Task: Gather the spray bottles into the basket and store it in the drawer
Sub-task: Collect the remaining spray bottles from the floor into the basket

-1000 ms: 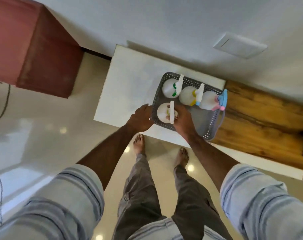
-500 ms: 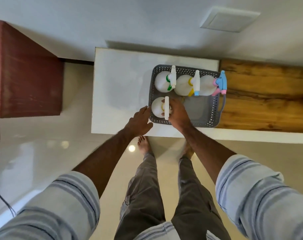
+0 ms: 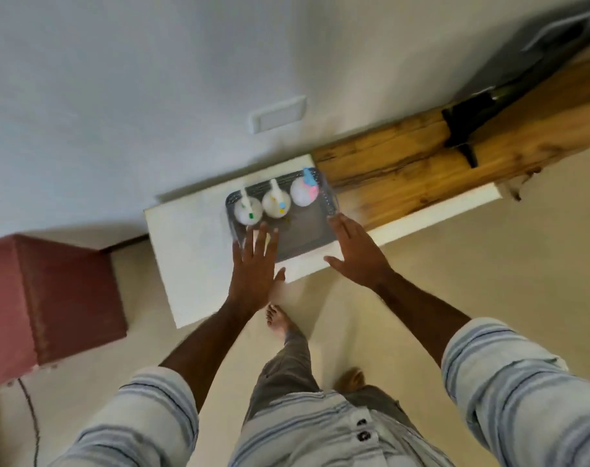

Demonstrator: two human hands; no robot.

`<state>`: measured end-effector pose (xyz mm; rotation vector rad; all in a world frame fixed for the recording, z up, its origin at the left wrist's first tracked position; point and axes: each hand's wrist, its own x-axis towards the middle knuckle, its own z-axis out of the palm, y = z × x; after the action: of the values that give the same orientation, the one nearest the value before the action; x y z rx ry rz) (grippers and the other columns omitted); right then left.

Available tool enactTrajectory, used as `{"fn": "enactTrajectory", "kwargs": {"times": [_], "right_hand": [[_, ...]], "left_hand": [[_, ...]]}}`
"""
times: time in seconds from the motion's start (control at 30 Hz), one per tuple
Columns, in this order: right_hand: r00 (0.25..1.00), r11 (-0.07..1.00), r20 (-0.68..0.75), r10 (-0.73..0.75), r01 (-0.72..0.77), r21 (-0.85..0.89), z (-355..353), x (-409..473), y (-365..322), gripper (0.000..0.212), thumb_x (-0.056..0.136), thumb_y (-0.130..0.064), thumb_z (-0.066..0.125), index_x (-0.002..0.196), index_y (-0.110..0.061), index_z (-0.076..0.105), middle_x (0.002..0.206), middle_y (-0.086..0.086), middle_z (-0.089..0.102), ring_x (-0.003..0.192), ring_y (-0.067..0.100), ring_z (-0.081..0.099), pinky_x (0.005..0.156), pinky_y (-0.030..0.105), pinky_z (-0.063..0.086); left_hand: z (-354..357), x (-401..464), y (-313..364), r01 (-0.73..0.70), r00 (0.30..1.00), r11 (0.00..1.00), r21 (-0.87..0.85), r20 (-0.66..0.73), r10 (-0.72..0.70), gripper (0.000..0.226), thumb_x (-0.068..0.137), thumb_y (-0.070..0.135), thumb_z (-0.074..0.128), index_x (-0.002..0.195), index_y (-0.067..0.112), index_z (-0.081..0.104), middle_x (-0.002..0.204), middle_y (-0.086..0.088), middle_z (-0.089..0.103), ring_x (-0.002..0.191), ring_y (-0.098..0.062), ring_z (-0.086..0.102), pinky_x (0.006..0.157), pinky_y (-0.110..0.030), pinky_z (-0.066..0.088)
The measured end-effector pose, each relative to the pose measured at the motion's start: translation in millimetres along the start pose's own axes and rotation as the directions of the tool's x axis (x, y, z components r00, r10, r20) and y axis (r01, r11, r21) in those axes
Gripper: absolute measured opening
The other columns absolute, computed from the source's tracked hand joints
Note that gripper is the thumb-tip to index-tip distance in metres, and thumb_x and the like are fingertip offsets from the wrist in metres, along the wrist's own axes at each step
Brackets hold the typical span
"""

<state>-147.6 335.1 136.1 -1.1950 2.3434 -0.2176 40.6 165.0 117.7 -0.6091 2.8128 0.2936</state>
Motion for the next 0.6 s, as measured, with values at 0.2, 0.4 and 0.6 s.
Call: {"fn": "enactTrajectory", "kwargs": {"times": [0.2,0.4,0.6], "right_hand": [[0.96,0.968,-0.181,0.215,-0.234,-0.091,-21.6,-140.9,69.6,0.094,0.092,-0.06,0.051,0.16,-0.013,0.006,0.168,0.012,0.004,0.154,0.033,0.011,0.123,0.054,0.02],[0.792,0.834,-0.288,0.539,-0.549,0.051,7.5,-335.0,142.7,0.092,0.093,-0.062,0.047,0.159,-0.012,0.006,0.168,0.012,0.005,0.155,0.031,0.009,0.124,0.054,0.013],[0.524,0.598,-0.312,0.792,-0.769,0.226,55.6,-536.9,186.1,0.094,0.093,-0.063,0.044,0.159,-0.011,0.003,0.168,0.012,0.005,0.155,0.031,0.009,0.124,0.054,0.012]], "left_hand": [[-23.4,16.1,125.3,-0.358,0.933,0.93,0.081,0.065,0.353,0.086,0.095,0.056,0.043,0.161,0.017,0.004,0.168,-0.015,-0.004,0.154,-0.042,-0.001,0.119,-0.069,0.007],[-19.3,-21.6,295.5,-0.669,0.735,0.688,0.281,0.11,0.669,0.086,0.093,0.061,0.036,0.16,0.018,0.004,0.168,-0.015,-0.001,0.154,-0.041,0.005,0.118,-0.067,0.011],[7.6,-100.2,471.9,-0.861,0.466,0.391,0.324,0.198,0.862,0.088,0.094,0.065,0.039,0.16,0.018,0.007,0.168,-0.016,0.005,0.153,-0.043,0.011,0.118,-0.066,0.019]]}}
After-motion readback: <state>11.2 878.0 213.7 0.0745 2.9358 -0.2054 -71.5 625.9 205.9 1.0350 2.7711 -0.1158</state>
